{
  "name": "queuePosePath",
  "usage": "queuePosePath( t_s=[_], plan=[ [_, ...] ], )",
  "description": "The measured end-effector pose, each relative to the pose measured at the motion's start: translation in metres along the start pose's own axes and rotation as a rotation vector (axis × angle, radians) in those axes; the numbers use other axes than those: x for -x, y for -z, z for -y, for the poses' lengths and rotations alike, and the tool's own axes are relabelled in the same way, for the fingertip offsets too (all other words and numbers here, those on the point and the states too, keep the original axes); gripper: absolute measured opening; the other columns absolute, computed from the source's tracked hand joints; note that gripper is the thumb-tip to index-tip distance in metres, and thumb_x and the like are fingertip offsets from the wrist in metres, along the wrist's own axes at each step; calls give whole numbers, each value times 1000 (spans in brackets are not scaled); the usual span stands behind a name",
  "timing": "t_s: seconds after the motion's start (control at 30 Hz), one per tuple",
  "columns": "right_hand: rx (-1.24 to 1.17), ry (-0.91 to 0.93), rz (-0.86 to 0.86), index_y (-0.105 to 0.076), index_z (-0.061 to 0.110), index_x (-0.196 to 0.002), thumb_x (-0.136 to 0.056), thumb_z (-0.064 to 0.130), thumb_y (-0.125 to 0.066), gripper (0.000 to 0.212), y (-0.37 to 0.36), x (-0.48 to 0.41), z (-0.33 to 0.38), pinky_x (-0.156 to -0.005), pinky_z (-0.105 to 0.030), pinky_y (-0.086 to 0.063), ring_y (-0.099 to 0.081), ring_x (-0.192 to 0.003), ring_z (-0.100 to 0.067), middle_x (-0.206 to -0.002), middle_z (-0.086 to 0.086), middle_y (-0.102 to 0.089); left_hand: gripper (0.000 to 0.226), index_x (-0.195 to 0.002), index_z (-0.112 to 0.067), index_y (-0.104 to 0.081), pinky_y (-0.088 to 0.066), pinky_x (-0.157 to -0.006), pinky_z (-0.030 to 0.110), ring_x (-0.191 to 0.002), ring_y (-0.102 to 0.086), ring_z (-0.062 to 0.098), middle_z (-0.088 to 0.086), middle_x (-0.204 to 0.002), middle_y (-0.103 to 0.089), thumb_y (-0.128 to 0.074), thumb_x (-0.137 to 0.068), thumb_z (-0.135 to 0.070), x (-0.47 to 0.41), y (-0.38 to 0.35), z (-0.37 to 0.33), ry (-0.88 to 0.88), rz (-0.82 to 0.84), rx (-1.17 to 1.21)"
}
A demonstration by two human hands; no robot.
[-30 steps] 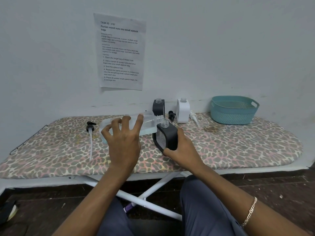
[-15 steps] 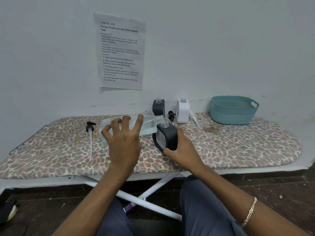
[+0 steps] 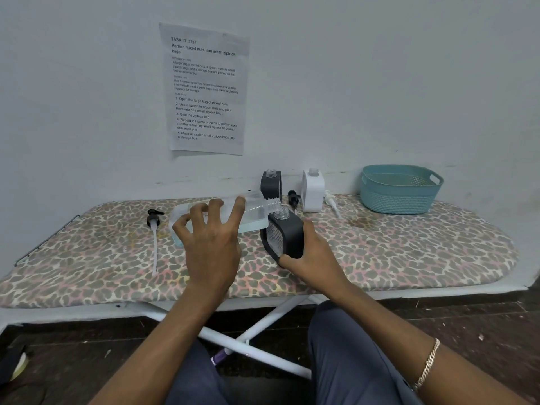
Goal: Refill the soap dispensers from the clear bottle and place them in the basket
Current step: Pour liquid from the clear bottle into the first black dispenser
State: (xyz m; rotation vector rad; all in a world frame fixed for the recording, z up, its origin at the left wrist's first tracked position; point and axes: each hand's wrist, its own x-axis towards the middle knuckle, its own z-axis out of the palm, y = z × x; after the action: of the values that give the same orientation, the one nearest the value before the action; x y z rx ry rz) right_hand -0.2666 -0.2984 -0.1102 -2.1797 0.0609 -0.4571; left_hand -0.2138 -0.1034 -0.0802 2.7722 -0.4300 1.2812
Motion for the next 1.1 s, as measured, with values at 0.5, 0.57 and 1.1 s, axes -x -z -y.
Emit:
queuePosePath(
  t_s=[0.5, 0.57, 1.1],
  plan=[
    [1, -10, 4, -43, 23, -121, -80, 26, -79, 54, -2, -1, -3, -60, -17, -49, -62, -87, -5, -104, 10, -60, 83, -143, -28, -58, -35, -91, 54, -116, -51, 37, 10, -127, -60, -77, -68, 2, 0, 0, 0, -6, -14, 8],
    [1, -9, 5, -43, 23, -122, -81, 26, -79, 55, -1, -1, -2, -60, -16, -49, -62, -87, -4, -104, 9, -61, 83, -143, -28, -58, -35, -91, 54, -116, -51, 37, 11, -127, -60, -77, -68, 2, 0, 0, 0, -5, -15, 10],
    [4, -18, 10, -43, 24, -124, -80, 26, -79, 57, -2, -1, -3, -60, -18, -50, -62, -87, -5, -106, 7, -61, 84, -144, -28, -57, -35, -91, 54, -117, -52, 37, 11, -128, -60, -76, -68, 2, 0, 0, 0, -8, -9, 8]
  ],
)
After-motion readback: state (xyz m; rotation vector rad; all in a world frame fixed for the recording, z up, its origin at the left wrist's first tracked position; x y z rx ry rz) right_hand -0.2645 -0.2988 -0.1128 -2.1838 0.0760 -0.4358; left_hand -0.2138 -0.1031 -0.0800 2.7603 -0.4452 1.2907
